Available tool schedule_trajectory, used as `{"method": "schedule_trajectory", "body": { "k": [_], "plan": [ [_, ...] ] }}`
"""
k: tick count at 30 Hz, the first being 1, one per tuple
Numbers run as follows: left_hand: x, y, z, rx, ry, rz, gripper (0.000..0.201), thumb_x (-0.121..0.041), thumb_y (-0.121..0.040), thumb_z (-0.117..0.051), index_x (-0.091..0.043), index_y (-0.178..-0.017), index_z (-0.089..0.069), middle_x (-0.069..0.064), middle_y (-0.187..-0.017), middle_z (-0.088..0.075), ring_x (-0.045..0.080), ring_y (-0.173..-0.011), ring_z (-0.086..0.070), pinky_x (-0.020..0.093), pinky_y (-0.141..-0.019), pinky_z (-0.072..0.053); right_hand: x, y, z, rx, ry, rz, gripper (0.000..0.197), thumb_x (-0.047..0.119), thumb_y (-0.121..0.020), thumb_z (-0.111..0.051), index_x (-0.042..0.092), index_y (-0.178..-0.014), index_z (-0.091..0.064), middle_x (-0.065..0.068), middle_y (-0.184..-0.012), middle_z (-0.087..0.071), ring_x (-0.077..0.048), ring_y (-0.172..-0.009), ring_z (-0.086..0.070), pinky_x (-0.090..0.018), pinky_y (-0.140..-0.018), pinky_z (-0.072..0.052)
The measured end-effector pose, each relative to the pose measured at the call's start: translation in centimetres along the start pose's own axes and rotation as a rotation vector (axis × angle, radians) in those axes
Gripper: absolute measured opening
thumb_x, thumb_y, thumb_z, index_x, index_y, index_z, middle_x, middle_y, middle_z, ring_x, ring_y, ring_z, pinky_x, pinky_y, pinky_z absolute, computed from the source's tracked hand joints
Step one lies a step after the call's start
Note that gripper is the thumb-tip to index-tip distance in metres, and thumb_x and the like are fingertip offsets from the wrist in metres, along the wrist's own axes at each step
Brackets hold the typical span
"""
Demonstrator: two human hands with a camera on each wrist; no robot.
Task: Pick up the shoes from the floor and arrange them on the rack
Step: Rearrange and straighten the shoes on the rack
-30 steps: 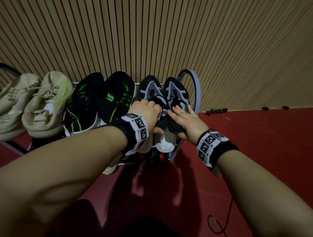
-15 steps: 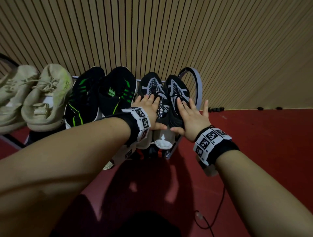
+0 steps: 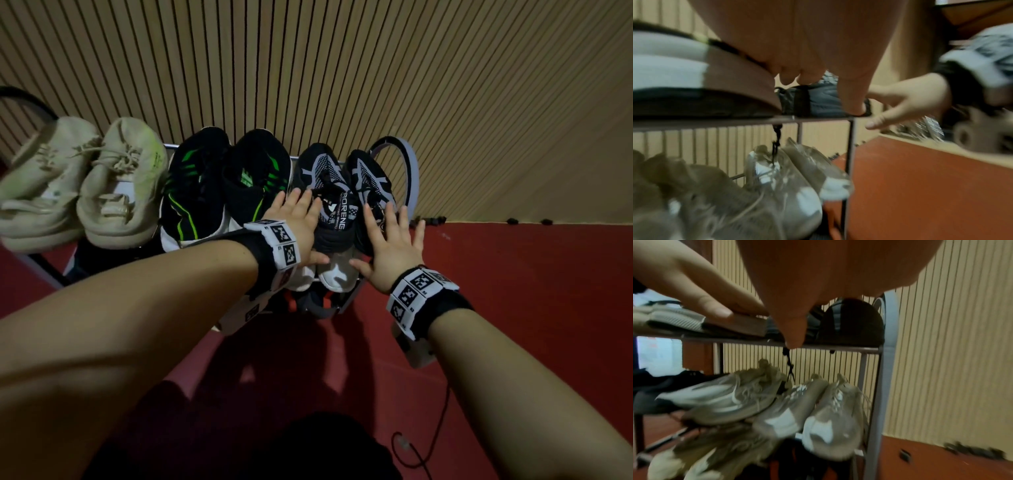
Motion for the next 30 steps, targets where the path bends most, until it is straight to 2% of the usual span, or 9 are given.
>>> {"method": "schedule_trajectory", "body": {
  "k": [4,8,10,12,17,20,23,26,30],
  "plan": [
    [-0.6,3.4,-1.3,-0.029,-0.106,-0.132,0.096,-0.063,-0.087,-0.039,-0.006,-0.148,0.01,0.013,-0.157,0.013,0.029,-0.144,0.013,0.041,-0.116,0.01,0.9,2.8,-0.6,-0.006,0.042,-0.038,0.093,0.058,-0.088,-0.045,0.031,-0.145,0.023,-0.009,-0.154,0.029,-0.031,-0.141,0.027,-0.056,-0.111,0.016],
    [-2.5,6.7,-4.8,0.056,-0.053,-0.314,0.09,-0.054,-0.091,-0.042,-0.01,-0.148,0.012,0.009,-0.156,0.02,0.026,-0.143,0.019,0.039,-0.115,0.013,3.1,6.1,-2.5,0.005,0.088,-0.031,0.089,0.052,-0.09,-0.045,0.032,-0.145,0.022,-0.007,-0.153,0.03,-0.031,-0.14,0.03,-0.051,-0.107,0.025],
    [-3.1,8.2,-7.3,0.06,-0.011,-0.386,0.088,-0.052,-0.09,-0.046,-0.011,-0.149,0.006,0.009,-0.157,0.012,0.026,-0.145,0.012,0.039,-0.116,0.009,4.4,7.4,-4.0,0.041,0.1,-0.022,0.086,0.049,-0.092,-0.044,0.031,-0.146,0.02,-0.007,-0.154,0.028,-0.03,-0.14,0.03,-0.049,-0.106,0.027],
    [-2.5,9.2,-9.7,0.051,0.036,-0.402,0.086,-0.051,-0.089,-0.048,-0.01,-0.149,-0.002,0.011,-0.158,0.003,0.028,-0.146,0.004,0.041,-0.117,0.002,5.7,8.2,-6.2,0.139,0.119,-0.014,0.084,0.05,-0.092,-0.043,0.03,-0.147,0.018,-0.007,-0.155,0.025,-0.029,-0.141,0.027,-0.048,-0.111,0.02],
    [2.9,9.0,-13.5,0.044,0.139,-0.194,0.077,-0.05,-0.087,-0.041,-0.01,-0.148,-0.016,0.014,-0.156,-0.01,0.032,-0.144,-0.008,0.045,-0.116,-0.007,7.5,8.3,-10.7,0.303,-0.047,-0.091,0.084,0.048,-0.091,-0.048,0.03,-0.149,0.009,-0.003,-0.159,0.009,-0.024,-0.146,0.009,-0.039,-0.118,-0.003],
    [6.4,9.0,-15.0,0.057,0.186,-0.081,0.076,-0.045,-0.088,-0.052,-0.013,-0.147,-0.018,0.013,-0.156,-0.011,0.034,-0.144,-0.008,0.048,-0.115,-0.01,9.1,7.2,-12.3,0.297,-0.317,-0.18,0.085,0.044,-0.091,-0.053,0.027,-0.15,0.006,-0.007,-0.158,-0.003,-0.026,-0.146,-0.008,-0.035,-0.116,-0.016],
    [9.8,8.9,-15.9,0.006,0.267,0.038,0.078,-0.047,-0.086,-0.054,-0.016,-0.147,-0.018,0.013,-0.155,-0.014,0.033,-0.143,-0.009,0.047,-0.115,-0.011,11.8,4.8,-13.4,0.271,-0.594,-0.226,0.084,0.035,-0.091,-0.058,0.021,-0.151,0.0,-0.013,-0.154,-0.019,-0.029,-0.14,-0.026,-0.032,-0.111,-0.026],
    [12.9,9.4,-16.9,0.003,0.349,0.14,0.081,-0.053,-0.086,-0.052,-0.019,-0.149,-0.014,0.011,-0.157,-0.008,0.033,-0.144,-0.003,0.047,-0.116,-0.006,14.6,2.5,-14.5,0.261,-0.74,-0.236,0.082,0.031,-0.092,-0.056,0.02,-0.151,0.001,-0.011,-0.155,-0.022,-0.028,-0.138,-0.032,-0.032,-0.108,-0.03],
    [15.3,10.5,-18.3,-0.024,0.358,0.204,0.081,-0.056,-0.085,-0.049,-0.021,-0.149,-0.014,0.008,-0.158,-0.003,0.025,-0.146,0.004,0.046,-0.116,0.003,16.1,1.0,-15.9,0.338,-0.786,-0.21,0.076,0.019,-0.097,-0.048,0.025,-0.15,0.006,-0.01,-0.153,-0.028,-0.031,-0.13,-0.043,-0.032,-0.101,-0.037]
  ]
}}
Point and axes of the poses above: each hand's wrist, its own y-axis away from the middle knuckle, its own z-axis out of the back of the hand, x = y × z, the point moved 10 cm from there along -y, towards the middle knuckle
